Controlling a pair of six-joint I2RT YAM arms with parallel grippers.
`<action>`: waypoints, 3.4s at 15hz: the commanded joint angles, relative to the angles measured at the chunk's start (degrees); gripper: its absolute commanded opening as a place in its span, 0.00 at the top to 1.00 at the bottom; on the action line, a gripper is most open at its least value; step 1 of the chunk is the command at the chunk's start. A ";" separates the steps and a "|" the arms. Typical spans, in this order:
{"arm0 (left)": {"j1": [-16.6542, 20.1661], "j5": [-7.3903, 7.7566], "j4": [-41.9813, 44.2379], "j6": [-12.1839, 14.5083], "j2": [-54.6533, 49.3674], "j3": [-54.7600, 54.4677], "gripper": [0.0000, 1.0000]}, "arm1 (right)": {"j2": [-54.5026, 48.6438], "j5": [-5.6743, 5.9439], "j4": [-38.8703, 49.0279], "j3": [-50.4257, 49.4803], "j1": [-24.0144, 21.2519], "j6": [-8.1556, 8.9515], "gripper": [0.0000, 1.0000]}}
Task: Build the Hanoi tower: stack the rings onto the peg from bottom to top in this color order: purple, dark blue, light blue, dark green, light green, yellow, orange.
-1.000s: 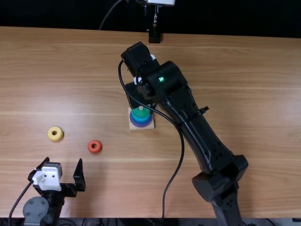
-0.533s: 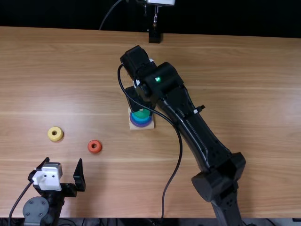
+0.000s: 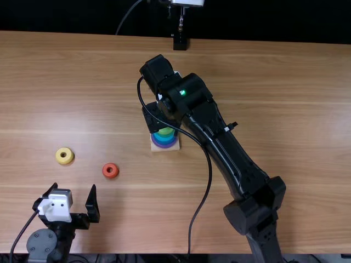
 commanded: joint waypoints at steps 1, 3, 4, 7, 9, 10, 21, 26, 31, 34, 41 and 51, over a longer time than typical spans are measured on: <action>0.96 1.23 -3.96 0.22 -0.69 -6.07 0.00 | -0.22 0.32 0.20 0.10 -0.44 0.35 0.00; 0.96 1.23 -3.96 0.22 -0.69 -6.07 0.00 | -2.68 0.32 3.68 -1.39 -0.62 0.25 0.00; 0.96 1.34 -3.96 0.22 -0.69 -6.07 0.00 | -6.90 0.32 8.11 -4.99 -0.62 0.25 0.00; 0.96 1.23 -3.96 0.22 -0.69 -6.07 0.00 | -23.42 0.54 32.47 -25.82 -5.19 0.14 0.00; 0.96 1.34 -3.96 0.22 -0.69 -6.07 0.00 | -36.78 3.38 49.77 -44.63 -10.90 0.03 0.00; 0.96 1.23 -3.96 0.22 -0.69 -6.07 0.00 | -43.11 6.44 57.78 -53.86 -13.62 -0.60 0.00; 0.96 1.23 -3.96 0.22 -0.69 -6.07 0.00 | -105.43 0.32 83.20 -116.26 -36.39 -8.30 0.00; 0.96 1.23 -3.96 0.22 -0.69 -6.07 0.00 | -124.41 -3.05 75.71 -126.99 -36.39 -8.72 0.00; 0.96 1.23 -3.96 0.22 -0.69 -6.07 0.00 | -129.33 -3.47 73.81 -132.17 -36.39 -10.20 0.00; 0.96 1.23 -3.96 0.22 -0.69 -6.07 0.00 | -129.51 -5.16 73.81 -134.72 -36.48 -17.58 0.00; 0.96 1.23 -3.96 0.22 -0.69 -6.07 0.00 | -130.56 -4.95 62.84 -137.01 -36.48 -18.84 0.00; 0.96 1.23 -3.96 0.22 -0.69 -6.07 0.00 | -130.56 -4.84 62.32 -137.01 -36.48 -18.84 0.00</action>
